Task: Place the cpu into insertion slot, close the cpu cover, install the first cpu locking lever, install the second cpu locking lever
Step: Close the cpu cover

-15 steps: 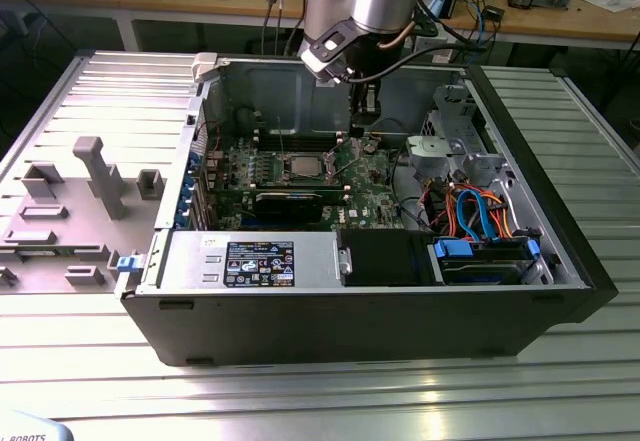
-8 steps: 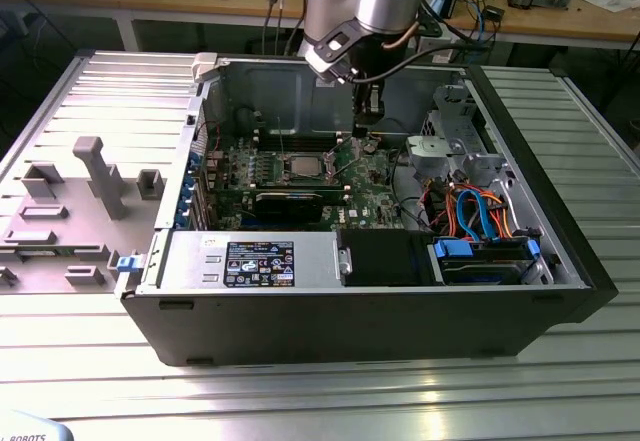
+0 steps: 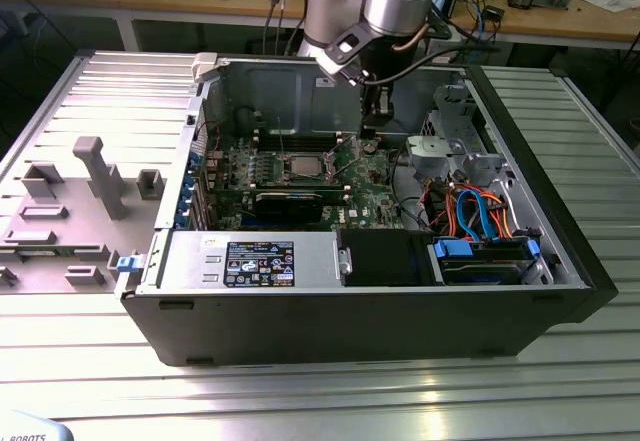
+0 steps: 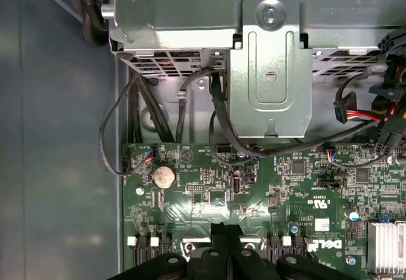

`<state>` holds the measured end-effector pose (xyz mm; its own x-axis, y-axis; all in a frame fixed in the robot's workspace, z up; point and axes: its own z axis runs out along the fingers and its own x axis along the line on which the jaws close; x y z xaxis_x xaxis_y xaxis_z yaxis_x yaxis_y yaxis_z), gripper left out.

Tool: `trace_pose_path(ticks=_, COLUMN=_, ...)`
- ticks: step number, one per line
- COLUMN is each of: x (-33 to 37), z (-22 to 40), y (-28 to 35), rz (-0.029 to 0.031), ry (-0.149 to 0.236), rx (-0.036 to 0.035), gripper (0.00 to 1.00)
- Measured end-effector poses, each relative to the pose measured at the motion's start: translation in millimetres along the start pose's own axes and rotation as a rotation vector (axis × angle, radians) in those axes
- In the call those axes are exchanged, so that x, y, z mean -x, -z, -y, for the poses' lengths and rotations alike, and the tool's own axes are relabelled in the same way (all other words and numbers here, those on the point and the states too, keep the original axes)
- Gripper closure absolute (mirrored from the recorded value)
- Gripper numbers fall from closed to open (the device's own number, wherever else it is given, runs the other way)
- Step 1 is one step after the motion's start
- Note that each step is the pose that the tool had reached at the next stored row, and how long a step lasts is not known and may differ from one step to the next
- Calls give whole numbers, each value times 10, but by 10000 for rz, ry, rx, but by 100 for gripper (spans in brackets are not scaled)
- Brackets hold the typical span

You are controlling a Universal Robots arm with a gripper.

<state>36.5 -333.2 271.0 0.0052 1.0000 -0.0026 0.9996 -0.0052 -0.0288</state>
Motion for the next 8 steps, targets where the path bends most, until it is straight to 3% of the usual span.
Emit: trace_pose_path(ticks=8, x=0, z=-57, y=-82, rz=10, ry=327, rx=1, gripper=89)
